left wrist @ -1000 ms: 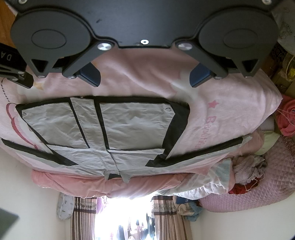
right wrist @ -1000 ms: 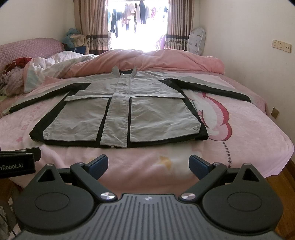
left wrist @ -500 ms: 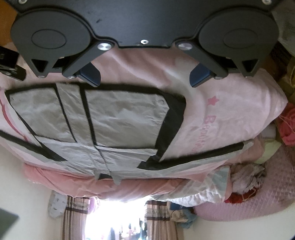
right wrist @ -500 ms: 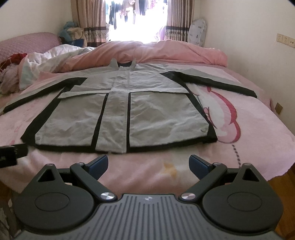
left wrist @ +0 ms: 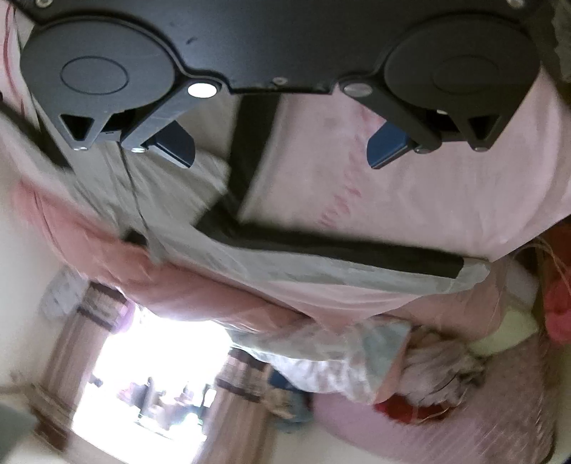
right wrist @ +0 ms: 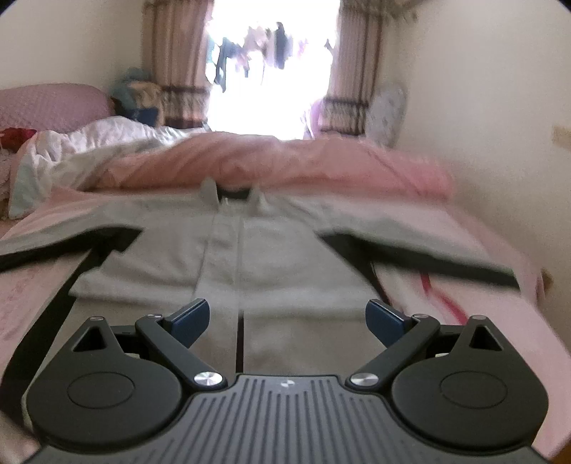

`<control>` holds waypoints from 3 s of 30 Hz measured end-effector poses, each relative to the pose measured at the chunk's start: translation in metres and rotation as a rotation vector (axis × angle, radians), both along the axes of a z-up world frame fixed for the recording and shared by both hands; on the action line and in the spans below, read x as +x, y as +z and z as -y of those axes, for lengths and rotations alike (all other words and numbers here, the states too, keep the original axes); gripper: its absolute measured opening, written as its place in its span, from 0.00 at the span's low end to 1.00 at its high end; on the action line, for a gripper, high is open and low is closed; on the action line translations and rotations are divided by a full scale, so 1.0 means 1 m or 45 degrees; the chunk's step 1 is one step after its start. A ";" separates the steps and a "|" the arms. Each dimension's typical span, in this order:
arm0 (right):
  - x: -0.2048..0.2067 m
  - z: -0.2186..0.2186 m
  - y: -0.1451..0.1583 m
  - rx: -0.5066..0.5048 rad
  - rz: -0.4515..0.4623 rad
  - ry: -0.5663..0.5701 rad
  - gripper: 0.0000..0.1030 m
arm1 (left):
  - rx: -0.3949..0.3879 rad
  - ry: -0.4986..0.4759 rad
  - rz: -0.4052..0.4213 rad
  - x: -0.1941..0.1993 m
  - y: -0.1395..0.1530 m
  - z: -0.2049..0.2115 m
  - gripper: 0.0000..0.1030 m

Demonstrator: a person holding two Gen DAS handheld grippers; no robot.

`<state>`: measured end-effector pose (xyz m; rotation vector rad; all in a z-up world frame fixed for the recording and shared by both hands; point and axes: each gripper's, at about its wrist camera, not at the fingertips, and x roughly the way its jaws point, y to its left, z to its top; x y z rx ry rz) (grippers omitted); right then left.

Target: Fold large clothes

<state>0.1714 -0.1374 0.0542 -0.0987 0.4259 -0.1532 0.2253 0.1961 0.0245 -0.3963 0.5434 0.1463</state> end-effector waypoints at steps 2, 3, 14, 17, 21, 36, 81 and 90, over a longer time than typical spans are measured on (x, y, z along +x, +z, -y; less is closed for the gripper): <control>0.025 -0.003 -0.001 -0.020 0.013 0.019 1.00 | -0.061 0.048 0.022 0.027 -0.005 -0.031 1.00; 0.037 -0.004 -0.001 -0.021 0.001 0.026 1.00 | -0.086 0.080 0.044 0.039 -0.008 -0.047 1.00; 0.136 0.002 -0.035 0.177 -0.171 0.042 1.00 | -0.677 0.531 0.178 0.126 -0.079 -0.212 0.83; 0.152 -0.001 -0.045 0.172 -0.208 0.040 1.00 | -0.716 0.619 0.160 0.137 -0.092 -0.228 0.77; 0.166 -0.006 -0.054 0.163 -0.239 0.055 1.00 | -0.741 0.708 0.138 0.150 -0.105 -0.241 0.75; 0.180 -0.001 -0.072 0.183 -0.294 0.048 1.00 | -0.672 0.784 0.150 0.178 -0.112 -0.274 0.08; 0.282 0.145 -0.112 1.171 -0.157 -0.096 0.03 | -0.028 -0.323 0.002 0.305 -0.046 0.040 0.94; 0.262 0.180 -0.081 0.888 -0.005 -0.188 0.01 | 0.025 -0.423 -0.056 0.312 -0.059 0.064 0.94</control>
